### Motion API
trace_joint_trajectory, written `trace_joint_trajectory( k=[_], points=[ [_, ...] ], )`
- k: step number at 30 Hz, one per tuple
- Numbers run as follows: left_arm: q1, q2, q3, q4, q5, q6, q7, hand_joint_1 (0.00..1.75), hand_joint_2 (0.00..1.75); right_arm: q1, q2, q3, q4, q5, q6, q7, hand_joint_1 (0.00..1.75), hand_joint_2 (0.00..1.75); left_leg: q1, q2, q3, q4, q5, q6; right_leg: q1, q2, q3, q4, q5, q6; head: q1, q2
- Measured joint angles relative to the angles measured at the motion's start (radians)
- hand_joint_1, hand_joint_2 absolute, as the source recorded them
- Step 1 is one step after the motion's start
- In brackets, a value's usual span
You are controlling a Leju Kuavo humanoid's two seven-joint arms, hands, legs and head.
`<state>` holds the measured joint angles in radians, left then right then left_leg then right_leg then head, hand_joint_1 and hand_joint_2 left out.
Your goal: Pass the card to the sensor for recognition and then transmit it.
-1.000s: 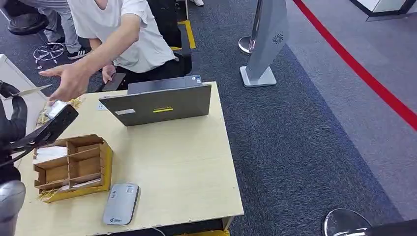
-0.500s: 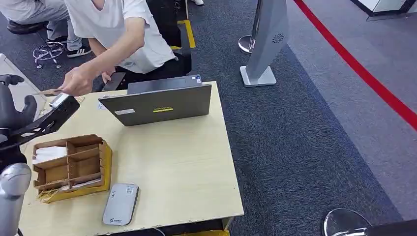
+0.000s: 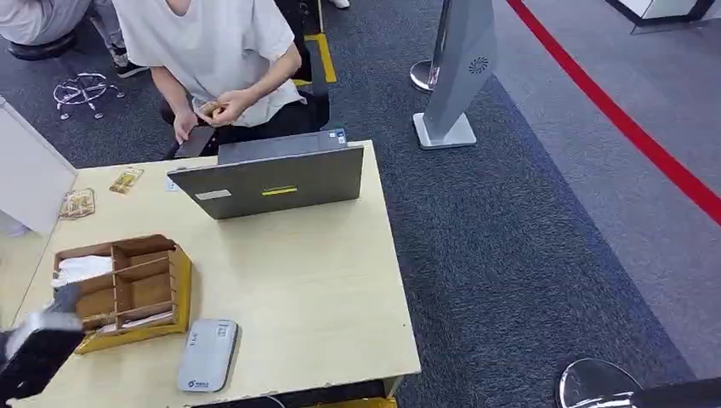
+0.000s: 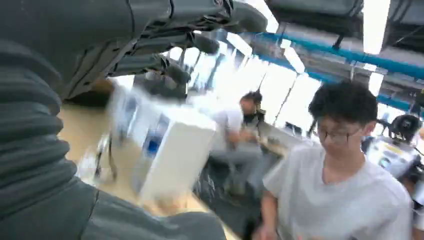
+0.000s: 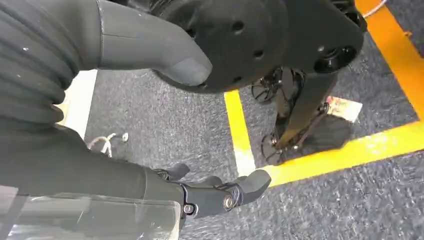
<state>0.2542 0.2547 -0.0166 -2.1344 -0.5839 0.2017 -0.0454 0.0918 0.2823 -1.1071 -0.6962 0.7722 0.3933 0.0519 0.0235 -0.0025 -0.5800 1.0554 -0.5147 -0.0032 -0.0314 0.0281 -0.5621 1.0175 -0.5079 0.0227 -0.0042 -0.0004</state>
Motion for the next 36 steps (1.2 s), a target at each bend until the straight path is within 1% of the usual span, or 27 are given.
trace_joint_trajectory(
  k=[1, 2, 3, 4, 5, 6, 7, 8, 9, 10, 11, 12, 13, 14, 15, 16, 18, 20, 21, 23, 24, 27, 29, 30, 32, 33, 36],
  points=[
    [0.055, -0.042, 0.064, -0.014, 0.131, -0.055, -0.075, 0.0, 1.75, 0.002, 0.002, -0.018, -0.011, 0.012, 0.009, 0.0, 0.0, 1.75, 0.0, -0.001, 0.0, 0.0, 0.0, 0.0, 0.0, -0.001, 0.0, 0.0, 0.0, 0.0, 0.0, 0.0],
    [0.091, -0.095, 0.136, -0.017, 0.218, -0.127, -0.111, 0.0, 1.75, 0.003, 0.004, -0.033, -0.019, 0.022, 0.014, 0.002, 0.0, 1.75, 0.0, -0.002, 0.0, 0.0, 0.0, 0.0, 0.0, -0.002, 0.0, -0.001, 0.0, 0.0, 0.0, 0.0],
    [0.11, -0.164, 0.215, -0.018, 0.287, -0.211, -0.129, 0.0, 1.75, 0.004, 0.006, -0.047, -0.027, 0.032, 0.019, 0.002, 0.0, 1.75, 0.0, -0.003, -0.001, 0.0, 0.0, 0.0, 0.0, -0.003, 0.0, -0.001, 0.0, 0.0, 0.0, 0.0],
    [0.116, -0.226, 0.317, -0.017, 0.346, -0.326, -0.136, 0.0, 1.75, 0.005, 0.007, -0.063, -0.035, 0.039, 0.024, 0.003, 0.0, 1.75, 0.0, -0.003, -0.001, 0.0, 0.0, 0.0, 0.0, -0.004, 0.0, -0.001, 0.0, 0.0, 0.002, 0.0],
    [0.111, -0.286, 0.413, -0.014, 0.385, -0.435, -0.134, 0.0, 1.75, 0.005, 0.008, -0.077, -0.043, 0.048, 0.026, 0.003, 0.0, 1.75, 0.0, -0.004, -0.002, 0.0, -0.001, 0.0, 0.0, -0.005, 0.001, -0.001, 0.0, 0.0, 0.002, 0.0],
    [0.101, -0.337, 0.508, -0.001, 0.447, -0.516, -0.102, 0.0, 1.75, 0.005, 0.01, -0.089, -0.049, 0.055, 0.027, 0.005, 0.0, 1.75, 0.0, -0.004, -0.001, 0.0, -0.001, 0.0, 0.0, -0.005, 0.002, -0.001, 0.0, 0.0, 0.005, 0.0],
    [0.091, -0.383, 0.613, 0.029, 0.538, -0.558, -0.041, 0.0, 1.75, 0.005, 0.01, -0.102, -0.056, 0.061, 0.027, 0.005, 0.0, 1.75, 0.0, -0.003, 0.0, 0.0, -0.001, 0.0, 0.0, -0.005, 0.002, -0.001, 0.0, 0.0, 0.004, 0.0],
    [0.085, -0.415, 0.688, 0.059, 0.594, -0.555, -0.007, 0.0, 1.75, 0.005, 0.012, -0.112, -0.059, 0.066, 0.027, 0.005, 0.0, 1.75, 0.0, -0.003, 0.001, 0.0, -0.001, 0.0, 0.0, -0.004, 0.002, -0.001, 0.0, 0.0, 0.003, 0.0],
    [0.084, -0.445, 0.755, 0.089, 0.631, -0.547, -0.001, 0.0, 1.75, 0.006, 0.013, -0.121, -0.063, 0.067, 0.028, 0.005, 0.0, 1.75, 0.0, -0.002, 0.001, 0.0, -0.001, 0.0, 0.0, -0.003, 0.002, -0.001, 0.0, 0.0, 0.001, 0.0],
    [0.082, -0.476, 0.818, 0.111, 0.659, -0.523, 0.012, 0.0, 1.75, 0.007, 0.014, -0.131, -0.066, 0.069, 0.027, 0.005, 0.0, 1.75, 0.0, -0.003, 0.001, 0.0, -0.001, 0.0, 0.0, -0.004, 0.002, -0.001, 0.0, 0.0, 0.001, 0.0],
    [0.072, -0.497, 0.863, 0.136, 0.692, -0.475, 0.039, 0.0, 1.75, 0.007, 0.015, -0.138, -0.068, 0.073, 0.026, 0.005, 0.0, 1.75, 0.0, -0.006, 0.001, 0.0, 0.0, 0.0, 0.0, -0.007, 0.003, -0.001, 0.0, 0.0, 0.001, 0.0],
    [0.066, -0.516, 0.897, 0.173, 0.744, -0.391, 0.084, 0.0, 1.75, 0.005, 0.015, -0.144, -0.068, 0.08, 0.026, 0.005, 0.0, 1.75, 0.0, -0.008, 0.001, 0.0, 0.0, 0.0, 0.0, -0.008, 0.004, -0.001, 0.0, 0.0, 0.002, 0.0],
    [0.07, -0.536, 0.92, 0.217, 0.802, -0.283, 0.135, 0.0, 1.75, -0.001, 0.016, -0.151, -0.068, 0.087, 0.025, 0.005, 0.0, 1.75, 0.0, -0.007, 0.003, 0.0, -0.001, 0.0, 0.0, -0.008, 0.005, -0.001, -0.001, -0.001, 0.001, 0.0],
    [0.082, -0.548, 0.928, 0.27, 0.847, -0.193, 0.154, 0.0, 1.75, -0.004, 0.016, -0.158, -0.068, 0.09, 0.024, 0.004, 0.0, 1.75, 0.0, -0.007, 0.003, 0.0, -0.001, 0.0, 0.0, -0.007, 0.005, -0.001, -0.001, -0.001, -0.001, 0.0],
    [0.093, -0.559, 0.927, 0.311, 0.886, -0.118, 0.156, 0.0, 1.75, -0.005, 0.016, -0.163, -0.068, 0.099, 0.022, 0.003, 0.0, 1.75, 0.0, -0.008, 0.003, 0.0, -0.001, 0.0, 0.0, -0.008, 0.006, -0.001, -0.001, 0.0, -0.004, 0.0],
    [0.096, -0.578, 0.924, 0.357, 0.919, -0.033, 0.176, 0.0, 1.75, -0.007, 0.016, -0.169, -0.068, 0.111, 0.016, 0.004, 0.0, 1.75, 0.0, -0.01, 0.003, 0.0, -0.001, 0.0, 0.0, -0.01, 0.006, -0.001, -0.003, 0.002, 0.0, 0.0],
    [0.113, -0.6, 0.891, 0.463, 1.0, 0.166, 0.211, 0.0, 1.75, -0.019, 0.016, -0.18, -0.057, 0.145, -0.006, 0.007, 0.0, 1.75, -0.001, -0.011, 0.004, 0.0, -0.001, 0.002, 0.0, -0.011, 0.006, -0.001, -0.003, 0.002, 0.001, 0.0],
    [0.125, -0.614, 0.835, 0.566, 1.021, 0.319, 0.233, 0.0, 1.75, -0.026, 0.016, -0.182, -0.037, 0.183, -0.038, 0.005, 0.0, 1.75, -0.001, -0.011, 0.005, 0.0, -0.002, 0.003, -0.001, -0.011, 0.007, -0.002, -0.003, 0.003, -0.001, 0.0],
    [0.125, -0.621, 0.805, 0.612, 1.005, 0.35, 0.239, 0.0, 1.75, -0.028, 0.014, -0.182, -0.028, 0.197, -0.053, 0.003, 0.0, 1.75, -0.001, -0.013, 0.005, 0.0, -0.002, 0.003, -0.001, -0.013, 0.009, -0.003, -0.004, 0.004, 0.0, 0.0],
    [0.108, -0.629, 0.755, 0.732, 0.925, 0.351, 0.247, 0.0, 1.75, -0.036, 0.014, -0.181, -0.001, 0.235, -0.089, -0.001, 0.0, 1.75, -0.002, -0.015, 0.006, 0.0, -0.002, 0.004, -0.001, -0.015, 0.011, -0.003, -0.004, 0.004, 0.002, 0.0],
    [0.095, -0.63, 0.733, 0.806, 0.86, 0.34, 0.255, 0.0, 1.75, -0.039, 0.014, -0.18, 0.011, 0.257, -0.103, -0.003, 0.0, 1.75, -0.002, -0.015, 0.006, 0.0, -0.002, 0.004, -0.001, -0.015, 0.012, -0.003, -0.004, 0.004, 0.002, 0.0],
    [0.062, -0.637, 0.699, 0.949, 0.719, 0.298, 0.275, 0.0, 1.75, -0.042, 0.013, -0.172, 0.04, 0.317, -0.126, -0.009, 0.0, 1.75, -0.002, -0.014, 0.009, 0.0, -0.002, 0.004, -0.001, -0.014, 0.014, -0.003, -0.003, 0.003, 0.002, 0.0],
    [0.037, -0.634, 0.677, 1.053, 0.627, 0.235, 0.295, 0.0, 1.75, -0.045, 0.002, -0.135, 0.074, 0.336, -0.137, -0.017, 0.0, 1.75, -0.002, -0.014, 0.009, 0.0, -0.002, 0.004, -0.001, -0.014, 0.014, -0.003, -0.003, 0.003, 0.001, 0.0],
    [0.028, -0.628, 0.664, 1.092, 0.608, 0.213, 0.295, 0.0, 1.75, -0.047, -0.003, -0.107, 0.086, 0.324, -0.141, -0.02, 0.0, 1.75, -0.002, -0.014, 0.009, 0.0, -0.002, 0.004, -0.001, -0.014, 0.014, -0.003, -0.003, 0.003, 0.001, 0.0],
    [0.013, -0.619, 0.635, 1.159, 0.598, 0.192, 0.293, 0.0, 1.75, -0.052, -0.013, -0.052, 0.108, 0.289, -0.149, -0.022, 0.0, 1.75, -0.002, -0.013, 0.01, 0.0, -0.002, 0.004, -0.001, -0.014, 0.014, -0.003, -0.003, 0.003, 0.0, 0.0],
    [0.008, -0.615, 0.622, 1.179, 0.596, 0.183, 0.291, 0.0, 1.75, -0.054, -0.015, -0.034, 0.115, 0.273, -0.155, -0.022, 0.0, 0.0, -0.002, -0.013, 0.01, 0.0, -0.002, 0.004, -0.001, -0.014, 0.014, -0.003, -0.003, 0.003, 0.0, 0.0],
    [-0.003, -0.6, 0.592, 1.242, 0.594, 0.157, 0.277, 0.0, 1.75, -0.053, -0.023, 0.035, 0.132, 0.205, -0.173, -0.024, 0.0, 0.0, -0.002, -0.013, 0.01, 0.0, -0.002, 0.004, -0.001, -0.014, 0.015, -0.003, -0.003, 0.003, 0.0, 0.0]
  ],
)
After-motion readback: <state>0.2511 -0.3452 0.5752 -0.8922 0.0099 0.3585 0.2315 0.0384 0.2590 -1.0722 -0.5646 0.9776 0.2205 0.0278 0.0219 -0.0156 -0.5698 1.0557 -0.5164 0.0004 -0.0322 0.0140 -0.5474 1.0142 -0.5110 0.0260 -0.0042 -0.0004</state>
